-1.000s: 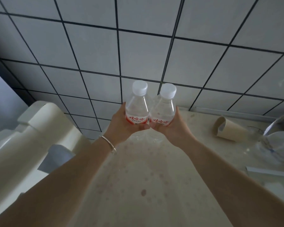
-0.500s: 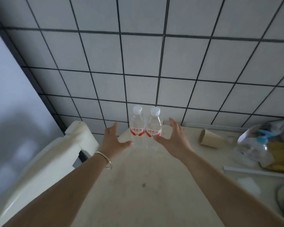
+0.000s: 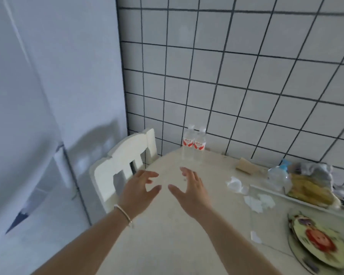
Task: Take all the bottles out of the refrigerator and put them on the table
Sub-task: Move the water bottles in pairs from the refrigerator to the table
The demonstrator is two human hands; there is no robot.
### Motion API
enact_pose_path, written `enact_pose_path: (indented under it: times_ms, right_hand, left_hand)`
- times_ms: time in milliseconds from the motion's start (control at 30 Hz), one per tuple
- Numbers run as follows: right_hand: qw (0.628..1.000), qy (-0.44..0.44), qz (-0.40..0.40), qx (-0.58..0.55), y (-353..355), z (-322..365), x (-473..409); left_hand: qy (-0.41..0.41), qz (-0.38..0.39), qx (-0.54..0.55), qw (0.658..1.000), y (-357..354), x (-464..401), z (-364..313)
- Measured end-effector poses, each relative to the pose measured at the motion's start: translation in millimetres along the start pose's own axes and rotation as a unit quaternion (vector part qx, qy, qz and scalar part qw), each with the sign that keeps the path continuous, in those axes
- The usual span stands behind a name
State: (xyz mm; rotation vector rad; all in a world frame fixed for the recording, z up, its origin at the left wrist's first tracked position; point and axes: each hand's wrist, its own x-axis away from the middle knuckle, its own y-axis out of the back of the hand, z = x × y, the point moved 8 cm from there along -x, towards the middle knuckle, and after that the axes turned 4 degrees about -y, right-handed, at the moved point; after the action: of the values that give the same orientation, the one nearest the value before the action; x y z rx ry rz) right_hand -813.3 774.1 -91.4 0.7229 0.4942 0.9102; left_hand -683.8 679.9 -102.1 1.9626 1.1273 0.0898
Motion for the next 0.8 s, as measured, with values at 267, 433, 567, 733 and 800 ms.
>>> enact_pose_path:
  times_ms: [267,433,567,733,800]
  right_hand:
    - [0.967,0.254,0.030,0.011,-42,148,176]
    - [0.888,0.458,0.046,0.003,-77,259,281]
    - [0.859,0.504,0.076,-0.038,-124,332,340]
    - [0.877,0.468,0.061,-0.088,-188,418,382]
    - [0.895,0.433,0.056,-0.087,-217,451,385]
  left_hand:
    - [0.119,-0.066,-0.038,0.990,102,216,14]
    - [0.159,-0.094,-0.082,0.979,183,308,31]
    - [0.168,-0.194,-0.084,0.963,281,369,53]
    - [0.167,-0.255,-0.105,0.947,390,432,95]
    - [0.185,-0.263,-0.097,0.942,431,452,122]
